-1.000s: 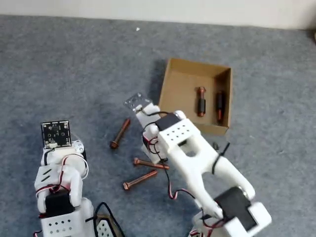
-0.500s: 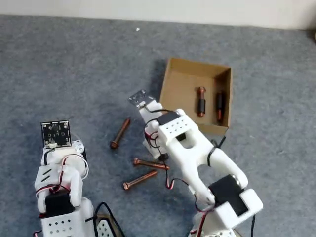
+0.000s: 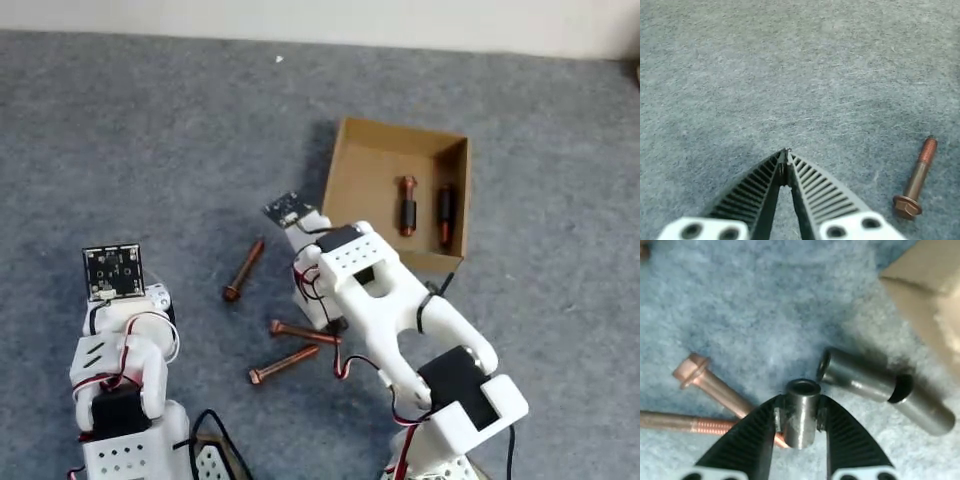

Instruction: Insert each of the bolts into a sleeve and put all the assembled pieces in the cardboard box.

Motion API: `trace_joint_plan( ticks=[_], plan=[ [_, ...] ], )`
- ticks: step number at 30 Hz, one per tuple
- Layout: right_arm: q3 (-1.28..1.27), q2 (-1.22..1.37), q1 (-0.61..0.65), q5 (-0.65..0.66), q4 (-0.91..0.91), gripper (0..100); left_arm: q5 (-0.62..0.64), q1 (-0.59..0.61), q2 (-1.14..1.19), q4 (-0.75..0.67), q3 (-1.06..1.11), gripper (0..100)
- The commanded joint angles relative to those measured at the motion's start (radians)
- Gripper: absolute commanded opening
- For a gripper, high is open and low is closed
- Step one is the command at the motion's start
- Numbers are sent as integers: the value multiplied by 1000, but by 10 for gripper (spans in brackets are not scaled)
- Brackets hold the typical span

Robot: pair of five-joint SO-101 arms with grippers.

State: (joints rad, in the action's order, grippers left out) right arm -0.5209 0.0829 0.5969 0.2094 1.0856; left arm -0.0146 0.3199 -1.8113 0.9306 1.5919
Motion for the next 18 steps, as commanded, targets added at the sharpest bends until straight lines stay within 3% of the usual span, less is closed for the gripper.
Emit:
trace_joint_plan(
  ticks=[1,10,13,18],
  plan=[
    [-8,8,-5,0,42,70,-12,8,-5,-5,-8,14],
    [-13,10,-7,0,45,66,-12,8,-5,-5,-8,14],
    [-27,-7,-7,2,50,12,-12,8,-5,-5,-8,14],
    [-38,-208,-30,2,120,6,-12,5,-5,-5,-5,14]
  ],
)
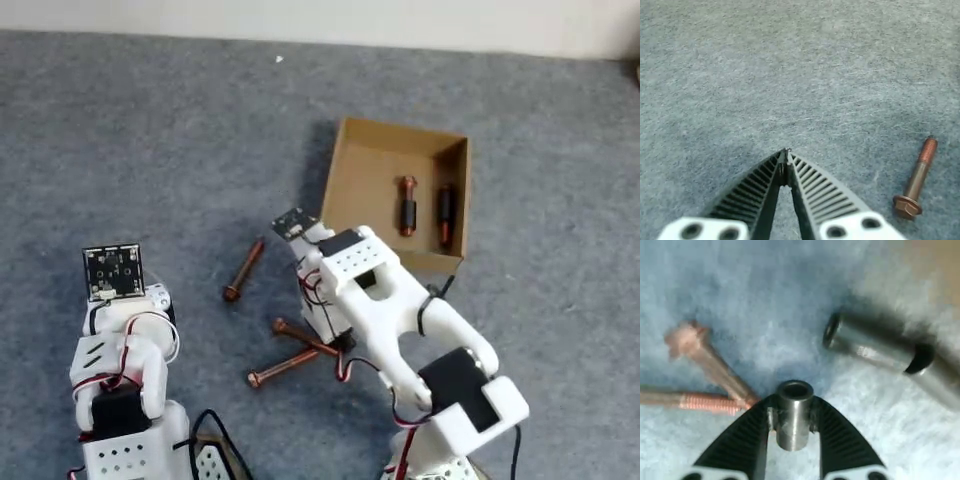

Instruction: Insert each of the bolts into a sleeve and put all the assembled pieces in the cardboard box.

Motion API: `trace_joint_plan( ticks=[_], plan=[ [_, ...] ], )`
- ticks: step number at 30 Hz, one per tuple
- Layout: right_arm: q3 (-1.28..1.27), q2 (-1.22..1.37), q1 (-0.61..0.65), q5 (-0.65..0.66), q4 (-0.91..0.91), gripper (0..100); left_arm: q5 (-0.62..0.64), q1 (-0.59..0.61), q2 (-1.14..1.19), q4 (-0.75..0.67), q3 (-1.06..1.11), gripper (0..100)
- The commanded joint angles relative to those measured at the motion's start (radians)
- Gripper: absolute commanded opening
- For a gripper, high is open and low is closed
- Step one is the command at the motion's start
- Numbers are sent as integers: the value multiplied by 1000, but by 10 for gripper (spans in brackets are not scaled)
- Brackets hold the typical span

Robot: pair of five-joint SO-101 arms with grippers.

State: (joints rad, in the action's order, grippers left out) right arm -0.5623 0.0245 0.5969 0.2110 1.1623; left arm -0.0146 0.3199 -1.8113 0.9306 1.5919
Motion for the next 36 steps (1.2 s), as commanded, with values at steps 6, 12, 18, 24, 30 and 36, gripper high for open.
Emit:
trace_joint_plan(
  ticks=[6,12,18,24,30,36],
  plan=[
    [-73,-493,-111,-6,65,6,-12,-53,-4,2,-5,14],
    [-200,-682,-211,-26,51,6,-74,-65,-1,5,-58,14],
    [-349,-796,-344,-97,-111,6,-114,-151,2,97,-166,30],
    [-466,-905,-387,-149,-217,6,-129,-302,4,242,-282,98],
    [-510,-972,-450,-190,-271,6,-130,-409,70,287,-346,99],
    [-529,-975,-470,-190,-311,6,-129,-504,473,296,-489,101]
  ],
)
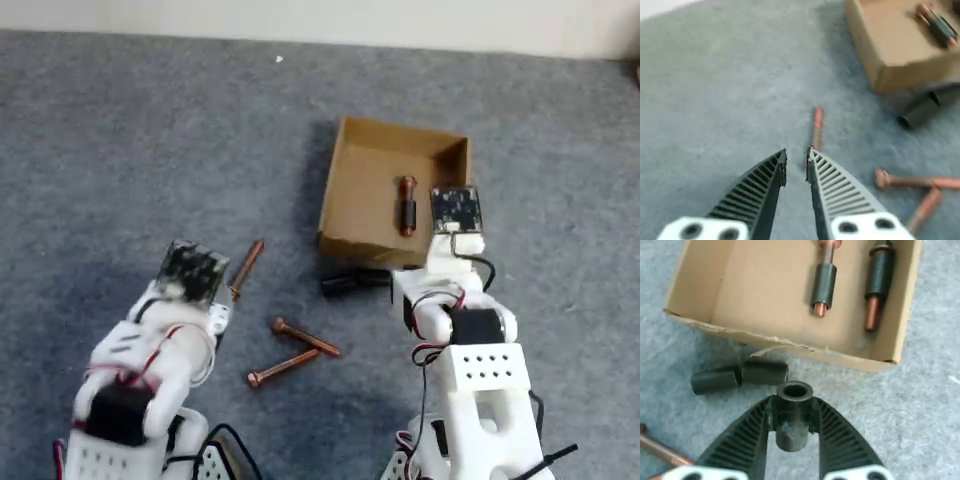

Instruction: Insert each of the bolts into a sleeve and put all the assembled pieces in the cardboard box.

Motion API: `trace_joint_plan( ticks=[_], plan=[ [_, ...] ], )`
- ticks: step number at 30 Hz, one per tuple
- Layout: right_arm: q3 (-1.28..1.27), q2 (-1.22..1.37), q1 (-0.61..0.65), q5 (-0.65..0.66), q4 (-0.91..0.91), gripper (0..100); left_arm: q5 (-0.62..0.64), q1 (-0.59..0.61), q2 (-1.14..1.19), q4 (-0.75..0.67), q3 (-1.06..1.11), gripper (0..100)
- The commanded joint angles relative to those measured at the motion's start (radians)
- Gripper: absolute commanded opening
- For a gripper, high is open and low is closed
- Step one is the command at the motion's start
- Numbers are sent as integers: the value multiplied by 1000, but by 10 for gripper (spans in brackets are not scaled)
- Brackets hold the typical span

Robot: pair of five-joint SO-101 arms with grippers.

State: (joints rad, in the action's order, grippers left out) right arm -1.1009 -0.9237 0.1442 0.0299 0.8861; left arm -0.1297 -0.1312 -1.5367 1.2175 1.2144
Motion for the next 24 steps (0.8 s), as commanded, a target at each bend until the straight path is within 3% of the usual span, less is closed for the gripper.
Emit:
trace_joint_plan(
  ticks=[1,4,9,16,22,24],
  plan=[
    [10,-27,-18,-9,-33,6,-12,-68,272,11,-147,101],
    [10,-27,-33,-9,-33,6,29,-105,466,11,-225,102],
    [18,-27,-101,-9,-33,6,342,-176,704,6,-311,99],
    [18,-27,-116,-3,-33,6,535,-263,880,-20,-329,98],
    [19,-27,-137,-2,-33,6,850,-259,981,-121,-326,104],
    [19,-27,-162,-2,-33,6,864,-266,1017,-150,-329,124]
  ],
)
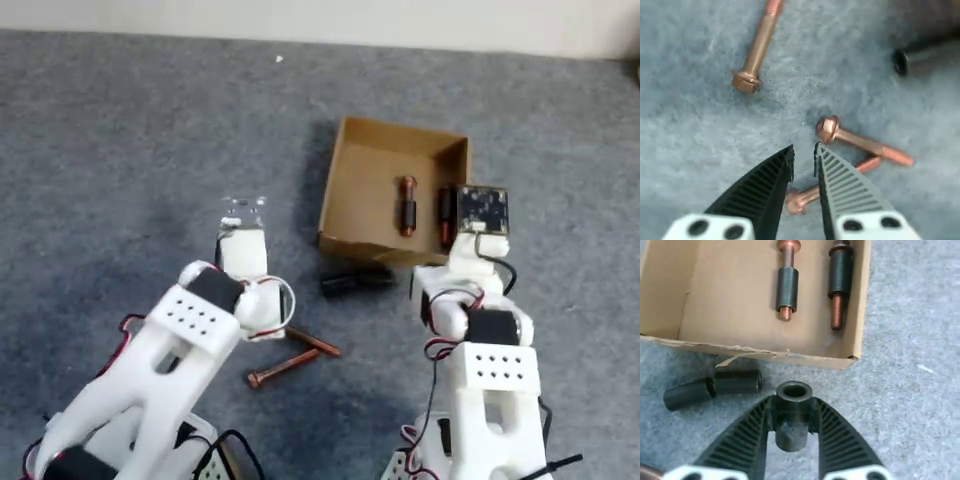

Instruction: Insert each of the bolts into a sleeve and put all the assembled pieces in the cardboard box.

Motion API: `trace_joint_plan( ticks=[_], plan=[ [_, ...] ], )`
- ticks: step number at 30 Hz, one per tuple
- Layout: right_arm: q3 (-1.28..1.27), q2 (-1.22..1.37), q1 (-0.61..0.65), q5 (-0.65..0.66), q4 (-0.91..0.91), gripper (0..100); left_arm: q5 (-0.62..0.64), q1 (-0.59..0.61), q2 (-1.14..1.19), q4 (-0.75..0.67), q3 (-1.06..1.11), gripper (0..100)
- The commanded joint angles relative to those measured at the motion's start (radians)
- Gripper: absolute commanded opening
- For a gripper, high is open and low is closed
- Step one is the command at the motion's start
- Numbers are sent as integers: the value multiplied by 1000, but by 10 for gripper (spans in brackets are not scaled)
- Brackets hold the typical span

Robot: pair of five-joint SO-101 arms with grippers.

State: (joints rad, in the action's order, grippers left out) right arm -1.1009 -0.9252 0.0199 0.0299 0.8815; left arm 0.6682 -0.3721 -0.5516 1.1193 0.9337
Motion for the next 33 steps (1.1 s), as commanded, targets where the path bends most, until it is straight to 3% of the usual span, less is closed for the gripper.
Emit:
trace_joint_plan(
  ticks=[1,5,23,26,29,33],
  plan=[
    [19,-25,-48,-2,-28,6,69,-39,48,-66,-48,147],
    [19,-25,-56,0,-28,6,144,-99,134,-101,-51,213],
    [16,-25,-54,0,-28,6,281,-116,479,-284,-142,213],
    [16,-25,-54,0,-28,6,281,-71,507,-285,-168,157],
    [16,-25,-53,0,-28,6,273,-15,515,-285,-197,3],
    [16,-25,-51,0,-28,6,273,12,506,-285,-203,48]
  ],
)
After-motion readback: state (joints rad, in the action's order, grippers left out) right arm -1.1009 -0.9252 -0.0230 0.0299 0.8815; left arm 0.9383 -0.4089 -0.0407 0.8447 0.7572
